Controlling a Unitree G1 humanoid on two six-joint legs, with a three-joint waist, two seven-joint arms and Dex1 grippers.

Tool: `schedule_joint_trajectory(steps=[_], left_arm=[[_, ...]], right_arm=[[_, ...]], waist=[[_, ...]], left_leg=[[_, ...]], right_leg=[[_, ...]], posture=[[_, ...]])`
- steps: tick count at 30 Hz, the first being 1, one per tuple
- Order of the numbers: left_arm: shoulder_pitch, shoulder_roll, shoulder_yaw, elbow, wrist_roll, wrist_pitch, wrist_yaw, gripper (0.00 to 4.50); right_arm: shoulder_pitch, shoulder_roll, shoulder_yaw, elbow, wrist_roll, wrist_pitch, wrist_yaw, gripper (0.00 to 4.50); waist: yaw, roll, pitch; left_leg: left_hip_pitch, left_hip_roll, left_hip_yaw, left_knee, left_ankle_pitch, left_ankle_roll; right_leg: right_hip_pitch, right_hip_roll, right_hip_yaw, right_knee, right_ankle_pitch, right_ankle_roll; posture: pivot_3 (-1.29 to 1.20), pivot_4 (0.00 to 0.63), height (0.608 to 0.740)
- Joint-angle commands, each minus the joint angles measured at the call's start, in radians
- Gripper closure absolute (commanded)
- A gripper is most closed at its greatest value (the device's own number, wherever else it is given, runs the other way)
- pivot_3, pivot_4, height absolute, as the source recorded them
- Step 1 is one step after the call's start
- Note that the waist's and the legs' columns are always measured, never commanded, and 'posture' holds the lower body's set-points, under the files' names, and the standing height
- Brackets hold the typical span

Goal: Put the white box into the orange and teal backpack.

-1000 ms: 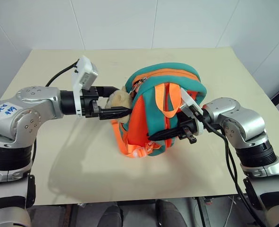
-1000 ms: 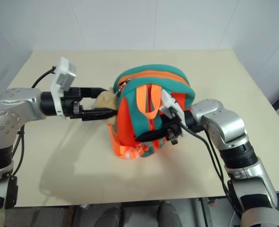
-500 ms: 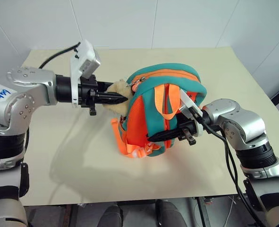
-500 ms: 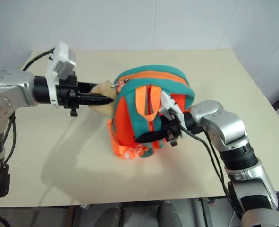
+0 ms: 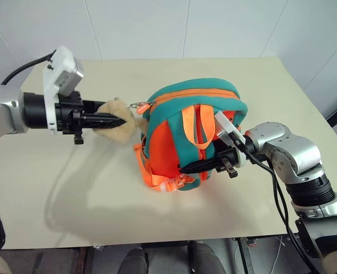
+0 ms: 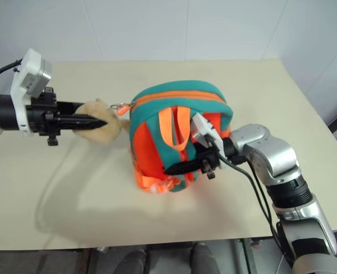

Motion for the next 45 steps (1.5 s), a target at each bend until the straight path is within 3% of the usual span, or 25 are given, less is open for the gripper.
schedule_joint_trajectory(steps=[1, 7, 13, 20, 26, 35, 45], left_arm=[[0.019, 0.034, 0.032, 0.005, 0.006, -0.031, -0.025, 3.43], [0.119, 0.077, 0.013, -0.008, 0.013, -0.050, -0.081, 3.43], [0.216, 0.132, -0.065, 0.016, 0.109, -0.132, -0.119, 3.43], [0.231, 0.140, -0.171, 0.081, 0.192, -0.207, -0.178, 3.43], [0.155, 0.043, -0.335, 0.184, 0.315, -0.304, -0.221, 3.43], [0.013, -0.118, -0.560, 0.450, 0.617, -0.545, -0.255, 3.43], [-0.179, -0.276, -0.554, 0.803, 0.743, -0.726, -0.254, 3.43]], right_arm=[[-0.011, -0.005, -0.010, -0.015, 0.008, -0.012, 0.013, 3.94], [-0.018, -0.003, -0.005, -0.004, 0.002, -0.016, 0.017, 3.94], [-0.023, 0.000, -0.002, 0.005, 0.000, -0.021, 0.018, 3.94], [-0.025, 0.003, 0.005, 0.010, -0.005, -0.028, 0.019, 3.94], [-0.035, 0.013, 0.010, 0.025, -0.012, -0.032, 0.025, 3.94], [-0.047, 0.024, 0.017, 0.037, -0.019, -0.033, 0.035, 3.94], [0.008, 0.052, -0.016, -0.135, 0.103, 0.114, -0.060, 3.94]], waist=[[0.001, 0.000, 0.000], [-0.004, 0.000, 0.000], [-0.001, 0.000, 0.000], [-0.001, 0.000, 0.000], [0.002, 0.000, 0.000], [0.002, 0.000, 0.000], [0.004, -0.002, -0.001]], left_leg=[[0.000, 0.000, 0.000, 0.000, 0.000, 0.001], [0.001, 0.001, 0.002, -0.001, -0.003, 0.005], [0.001, 0.001, 0.003, 0.000, -0.005, 0.006], [0.001, 0.001, 0.004, 0.000, -0.005, 0.006], [0.001, 0.001, 0.005, 0.001, -0.005, 0.007], [0.001, 0.001, 0.005, 0.002, -0.005, 0.007], [0.005, 0.001, 0.005, 0.005, -0.004, 0.008]], right_leg=[[0.000, 0.000, 0.000, 0.000, 0.000, 0.000], [-0.001, 0.001, 0.001, 0.000, 0.000, 0.000], [-0.001, 0.001, 0.001, 0.000, 0.000, -0.001], [-0.001, 0.001, 0.001, 0.000, 0.000, -0.001], [-0.001, 0.001, 0.001, 0.000, 0.000, -0.001], [-0.001, 0.001, 0.001, 0.001, 0.000, -0.001], [0.002, 0.001, 0.001, 0.007, 0.000, -0.002]], posture=[[0.00, 0.150, 0.740], [0.00, 0.150, 0.740], [0.00, 0.150, 0.740], [0.00, 0.150, 0.740], [0.00, 0.150, 0.740], [0.00, 0.150, 0.740], [0.00, 0.150, 0.740]])
